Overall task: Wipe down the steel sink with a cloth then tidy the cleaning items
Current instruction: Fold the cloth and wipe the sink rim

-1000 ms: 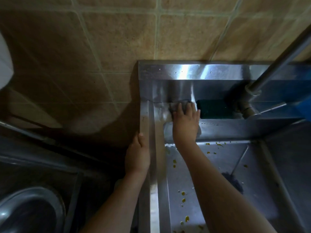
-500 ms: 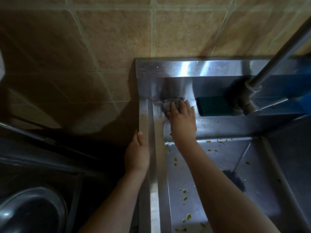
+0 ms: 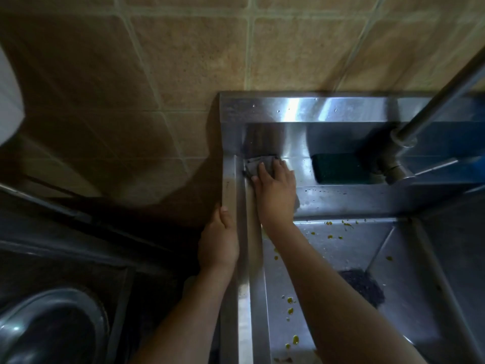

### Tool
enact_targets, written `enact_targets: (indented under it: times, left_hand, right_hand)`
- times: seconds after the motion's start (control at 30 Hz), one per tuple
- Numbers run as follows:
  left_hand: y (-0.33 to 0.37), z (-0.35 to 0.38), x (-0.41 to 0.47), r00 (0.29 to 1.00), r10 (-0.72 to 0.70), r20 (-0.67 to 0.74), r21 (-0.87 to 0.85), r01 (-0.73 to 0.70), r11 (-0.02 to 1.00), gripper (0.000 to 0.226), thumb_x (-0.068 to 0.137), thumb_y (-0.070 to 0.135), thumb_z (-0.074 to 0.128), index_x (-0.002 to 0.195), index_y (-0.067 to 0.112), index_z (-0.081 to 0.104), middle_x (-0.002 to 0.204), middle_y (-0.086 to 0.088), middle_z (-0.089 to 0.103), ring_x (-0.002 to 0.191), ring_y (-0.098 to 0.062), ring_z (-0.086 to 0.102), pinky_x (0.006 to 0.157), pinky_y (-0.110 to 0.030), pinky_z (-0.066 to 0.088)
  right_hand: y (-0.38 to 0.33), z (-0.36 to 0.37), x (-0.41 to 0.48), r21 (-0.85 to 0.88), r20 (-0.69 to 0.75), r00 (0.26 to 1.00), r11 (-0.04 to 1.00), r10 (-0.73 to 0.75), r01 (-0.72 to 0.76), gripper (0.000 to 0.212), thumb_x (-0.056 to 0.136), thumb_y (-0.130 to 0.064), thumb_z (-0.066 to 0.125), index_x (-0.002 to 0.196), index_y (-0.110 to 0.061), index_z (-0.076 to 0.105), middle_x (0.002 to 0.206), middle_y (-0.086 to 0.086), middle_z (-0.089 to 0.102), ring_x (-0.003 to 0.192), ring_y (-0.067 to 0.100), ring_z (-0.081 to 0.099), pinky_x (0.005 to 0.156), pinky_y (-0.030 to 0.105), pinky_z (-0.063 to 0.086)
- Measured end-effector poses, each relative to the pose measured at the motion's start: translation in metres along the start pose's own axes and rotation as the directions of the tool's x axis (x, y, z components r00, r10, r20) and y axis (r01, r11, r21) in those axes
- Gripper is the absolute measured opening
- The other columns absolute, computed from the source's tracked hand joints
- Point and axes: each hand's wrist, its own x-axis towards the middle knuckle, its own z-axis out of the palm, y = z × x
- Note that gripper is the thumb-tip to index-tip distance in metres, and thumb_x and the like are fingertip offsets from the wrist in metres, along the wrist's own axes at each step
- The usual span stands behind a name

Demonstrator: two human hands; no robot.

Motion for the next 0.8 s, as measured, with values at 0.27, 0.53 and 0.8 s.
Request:
enact_targets:
  times: [0.27, 0.53, 0.8]
  left_hand:
    - [0.001, -0.001, -0.002, 1.0, -0.015, 0.006, -0.013, 0.015, 1.0, 0.046, 0.1, 0.038, 0.021, 0.139, 0.021, 0.039, 0.135, -0.01, 0.051, 0.125, -0.03, 0.046, 0.101, -0.035, 0.035]
    - [0.0, -0.003, -0.002, 1.0, 0.023, -0.003, -0.012, -0.024, 1.0, 0.045, 0.101, 0.035, 0.022, 0.137, 0.018, 0.042, 0.133, -0.011, 0.053, 0.123, -0.03, 0.048, 0.097, -0.032, 0.036]
    - [-0.003, 0.0, 0.001, 1.0, 0.005, -0.003, 0.005, -0.005, 1.0, 0.046, 0.101, 0.033, 0.022, 0.139, 0.015, 0.039, 0.138, -0.012, 0.048, 0.127, -0.031, 0.044, 0.102, -0.034, 0.034]
  right_hand:
    - [0.023, -0.001, 0.005, -0.057, -0.047, 0.996, 0.995, 0.082, -0.084, 0.037, 0.092, -0.023, 0.053, 0.124, -0.005, 0.058, 0.138, 0.027, 0.043, 0.132, 0.044, 0.034, 0.112, 0.047, 0.02]
    - [0.03, -0.004, 0.004, -0.131, -0.043, 0.993, 0.984, 0.114, -0.118, 0.04, 0.091, -0.02, 0.055, 0.127, -0.004, 0.055, 0.139, 0.028, 0.041, 0.128, 0.044, 0.037, 0.108, 0.049, 0.03]
    - [-0.003, -0.005, -0.016, -0.094, 0.001, 0.998, 0.994, -0.063, 0.063, 0.024, 0.067, -0.013, 0.078, 0.089, -0.009, 0.072, 0.105, 0.021, 0.066, 0.09, 0.041, 0.062, 0.075, 0.036, 0.053]
